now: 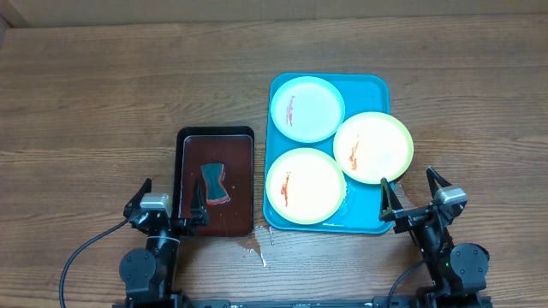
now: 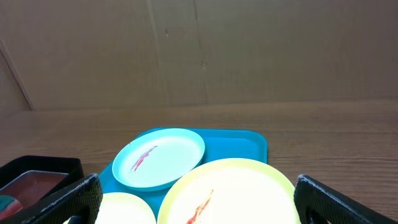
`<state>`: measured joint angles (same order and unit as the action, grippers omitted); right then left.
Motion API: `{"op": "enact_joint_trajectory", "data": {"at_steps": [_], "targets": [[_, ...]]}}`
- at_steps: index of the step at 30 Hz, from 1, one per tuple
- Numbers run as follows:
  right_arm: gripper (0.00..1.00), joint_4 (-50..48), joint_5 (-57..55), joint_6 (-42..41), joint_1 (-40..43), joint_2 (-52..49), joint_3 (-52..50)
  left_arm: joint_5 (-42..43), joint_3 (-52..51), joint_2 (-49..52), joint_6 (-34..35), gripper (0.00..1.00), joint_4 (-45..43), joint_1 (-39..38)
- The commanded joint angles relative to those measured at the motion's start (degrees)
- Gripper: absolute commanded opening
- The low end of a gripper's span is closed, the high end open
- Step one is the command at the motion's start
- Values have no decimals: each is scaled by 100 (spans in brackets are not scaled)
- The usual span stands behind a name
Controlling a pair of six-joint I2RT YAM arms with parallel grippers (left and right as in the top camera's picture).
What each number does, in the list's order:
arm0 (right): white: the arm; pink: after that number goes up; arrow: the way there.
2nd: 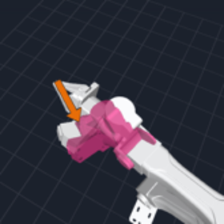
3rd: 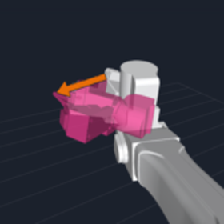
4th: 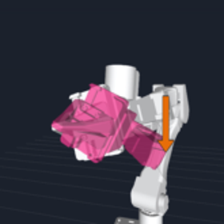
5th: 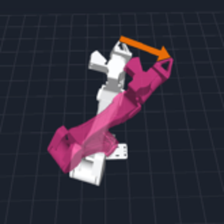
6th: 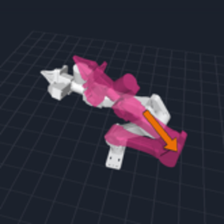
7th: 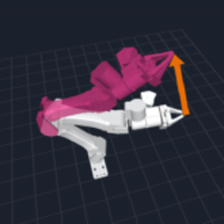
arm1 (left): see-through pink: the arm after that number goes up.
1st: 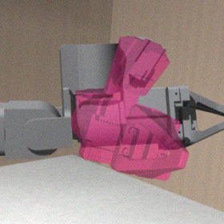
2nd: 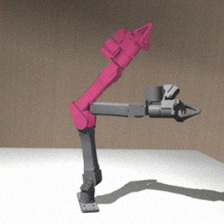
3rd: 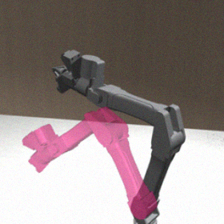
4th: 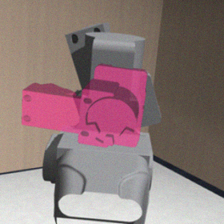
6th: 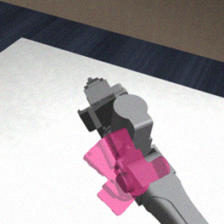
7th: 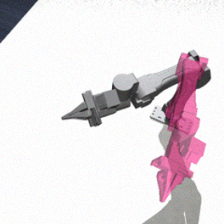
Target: Clean dirty plates on tray and stack at the side
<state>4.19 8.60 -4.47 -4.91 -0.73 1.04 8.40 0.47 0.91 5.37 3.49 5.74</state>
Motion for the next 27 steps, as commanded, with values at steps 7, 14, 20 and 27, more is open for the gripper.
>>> {"op": "enact_joint_trajectory", "data": {"at_steps": [7,14,20,27], "targets": [[100,-476,542,-275,0,35,-48,411,-20,-26,629,100,-264,35],[100,-343,1104,-470,0,-127,811,859,662,107,706,100,-81,35],[100,332,1200,-446,0,-1386,2404,925,2308,1375,693,100,1008,35],[100,3049,1252,-433,0,-3779,5209,1204,4990,3775,391,100,3390,35]]}}
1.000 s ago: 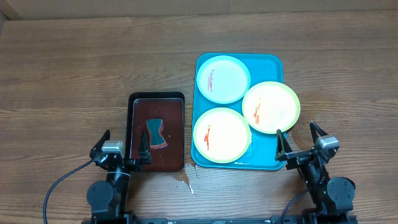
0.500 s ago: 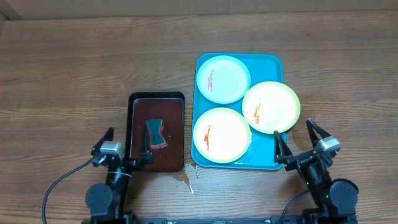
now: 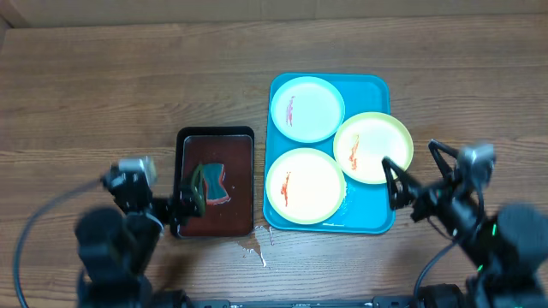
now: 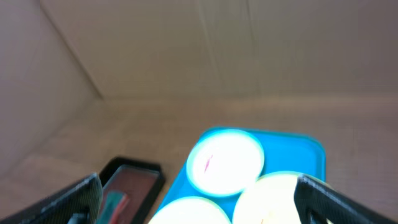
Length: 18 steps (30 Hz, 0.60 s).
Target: Clean dirty plates on tray and stack at the side
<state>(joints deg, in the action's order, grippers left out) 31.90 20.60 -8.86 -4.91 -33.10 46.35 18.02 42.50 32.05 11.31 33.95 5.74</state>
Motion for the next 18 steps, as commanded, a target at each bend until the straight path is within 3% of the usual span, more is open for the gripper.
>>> {"op": "enact_joint_trajectory", "data": {"at_steps": [1,7,15,16,18], "targets": [[100,870,50,15,0,-1016,1246,269,1325,1108,-212,100,855,33],[100,2037,70,-33,0,-2347,2553,278,2833,2476,-214,100,2474,35],[100,2730,544,-33,-98,-3158,2610,385,2852,3534,-247,100,3307,0],[100,2850,542,-31,-153,-3252,2610,306,2793,3665,-256,98,3355,-20],[100,3073,535,-31,-315,-3445,2603,26,2625,3958,-208,84,3407,-72]]}}
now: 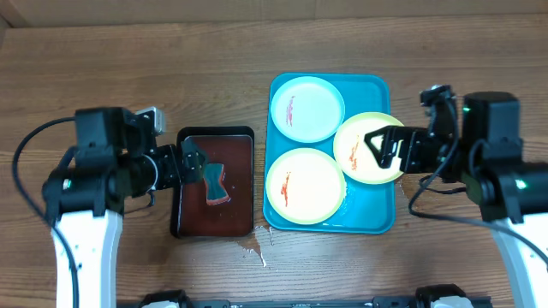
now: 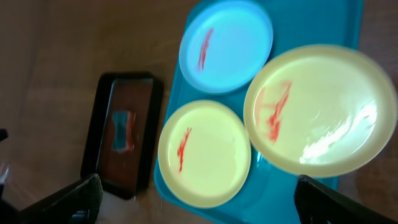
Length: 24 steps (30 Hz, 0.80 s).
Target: Clean dirty plates on tray and stack at the side
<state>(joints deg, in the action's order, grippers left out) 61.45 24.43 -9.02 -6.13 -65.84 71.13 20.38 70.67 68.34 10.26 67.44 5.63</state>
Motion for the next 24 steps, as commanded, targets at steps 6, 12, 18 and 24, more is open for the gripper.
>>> {"op": "enact_joint_trajectory", "data": {"at_steps": [6,12,18,24], "targets": [[100,297,7,-20,-702,-597,125,-894,-737,1228,402,72,-404,-310],[100,415,-271,-393,-1032,-903,122,-1425,-903,2234,708,66,-973,-837],[95,669,-511,-603,-1064,-1211,118,-1757,-903,2979,1163,55,-1329,-1016],[89,601,-511,-625,-1069,-1456,-133,-1117,-903,3541,800,35,-1803,-1027]]}}
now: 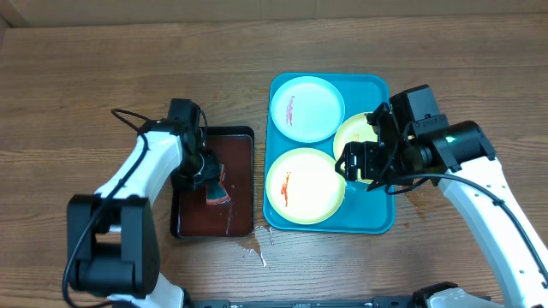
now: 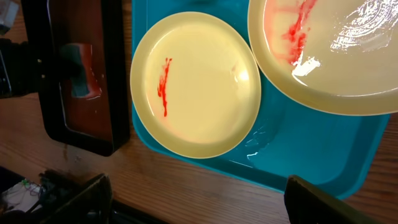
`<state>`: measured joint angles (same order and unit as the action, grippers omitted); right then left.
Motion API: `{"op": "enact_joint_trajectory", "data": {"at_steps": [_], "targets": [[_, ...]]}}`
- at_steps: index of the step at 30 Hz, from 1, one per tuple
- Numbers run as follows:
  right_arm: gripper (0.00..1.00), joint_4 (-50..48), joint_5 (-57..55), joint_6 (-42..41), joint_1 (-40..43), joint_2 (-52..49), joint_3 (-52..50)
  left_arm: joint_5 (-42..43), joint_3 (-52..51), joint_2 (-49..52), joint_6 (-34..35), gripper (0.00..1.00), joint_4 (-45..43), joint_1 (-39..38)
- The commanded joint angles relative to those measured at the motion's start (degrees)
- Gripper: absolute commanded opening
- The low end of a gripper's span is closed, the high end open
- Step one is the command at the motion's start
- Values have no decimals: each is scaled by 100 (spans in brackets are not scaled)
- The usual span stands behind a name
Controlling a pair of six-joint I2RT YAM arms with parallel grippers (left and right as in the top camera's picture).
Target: Clean dirty plates on tray and stack at the side
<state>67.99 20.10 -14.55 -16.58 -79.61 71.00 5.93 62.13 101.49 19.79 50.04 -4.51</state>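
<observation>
A blue tray [image 1: 377, 218] holds three plates with red smears: a pale blue one [image 1: 306, 108] at the back, a yellow one [image 1: 305, 185] [image 2: 194, 84] in front, and a yellow-green one [image 1: 353, 137] [image 2: 329, 50] partly under my right arm. My right gripper [image 1: 360, 167] [image 2: 199, 208] hangs open above the tray's front, with nothing between its fingers. A teal sponge [image 1: 216, 188] [image 2: 78, 68] lies in the black tray [image 1: 244, 184]. My left gripper [image 1: 204, 168] is down at the sponge's far end; its jaws are hidden from above.
The black tray [image 2: 109, 93] of reddish liquid stands just left of the blue tray. A small wet spill [image 1: 255, 250] marks the wood in front of them. Bare wooden table [image 1: 103, 77] lies to the left, behind and to the right.
My left gripper has come from the black tray's left edge down onto the sponge. My right gripper has moved left and lower, from over the yellow-green plate to over the tray's front.
Both grippers started open at the table's front edge, either side of the trays. They then rose and stood open, left beside the black tray, right over the yellow-green plate. Now the left is at the sponge and the right is low over the tray.
</observation>
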Motion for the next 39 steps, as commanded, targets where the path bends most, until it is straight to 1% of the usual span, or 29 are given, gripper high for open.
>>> {"op": "enact_joint_trajectory", "data": {"at_steps": [1,2,3,4,5,8,12,15,18,20,22,24,26,27,28,30,31,33,34,39], "targets": [[87,-103,-74,-74,-24,-111,-221,378,-48,293,-157,31,-66,-20],[83,-168,-76,-72,-24,-133,-330,420,-48,358,-160,26,-63,-35],[81,-251,-76,-72,-24,-151,-442,420,-48,402,-162,18,-63,-46],[81,-376,-79,-72,-24,-153,-560,415,-48,417,-166,9,-63,-57],[81,-527,-79,-72,-24,-153,-688,407,-48,417,-184,4,-66,-68],[78,-970,-83,-70,-24,-153,-1071,398,-17,356,-186,4,-42,-68],[65,-1679,-214,-72,-26,-153,-1633,389,164,262,-203,4,208,-66],[59,-2253,-455,-85,-101,-157,-2046,293,389,140,-205,4,485,-66],[48,-2715,-710,-365,-310,-219,-2308,243,610,-28,-330,4,767,-66],[43,-2796,-949,-389,-492,-334,-2328,238,761,-173,-417,4,951,-66],[41,-2861,-1342,-588,-688,-522,-2328,238,896,-330,-461,4,1102,-66],[36,-2966,-1626,-721,-802,-754,-2328,240,1008,-501,-463,4,1222,-68],[31,-3145,-1646,-741,-822,-1003,-2328,243,1080,-675,-485,4,1290,-68],[26,-3222,-1714,-811,-822,-1123,-2328,243,1106,-782,-509,4,1320,-68],[23,-3298,-1801,-866,-820,-1237,-2328,240,1117,-883,-516,4,1340,-68],[22,-3440,-1851,-955,-809,-1436,-2328,243,1117,-1095,-570,4,1364,-68],[18,-3475,-1829,-957,-811,-1486,-2328,243,1117,-1176,-603,4,1379,-72],[6,-3495,-1858,-977,-811,-1543,-2328,247,1117,-1325,-654,4,1401,-83],[4,-3515,-1862,-990,-811,-1545,-2328,247,1117,-1370,-654,4,1401,-92],[4,-3517,-2347,-1611,-811,-1545,-2328,245,1117,-1412,-715,4,1268,-308]]}}
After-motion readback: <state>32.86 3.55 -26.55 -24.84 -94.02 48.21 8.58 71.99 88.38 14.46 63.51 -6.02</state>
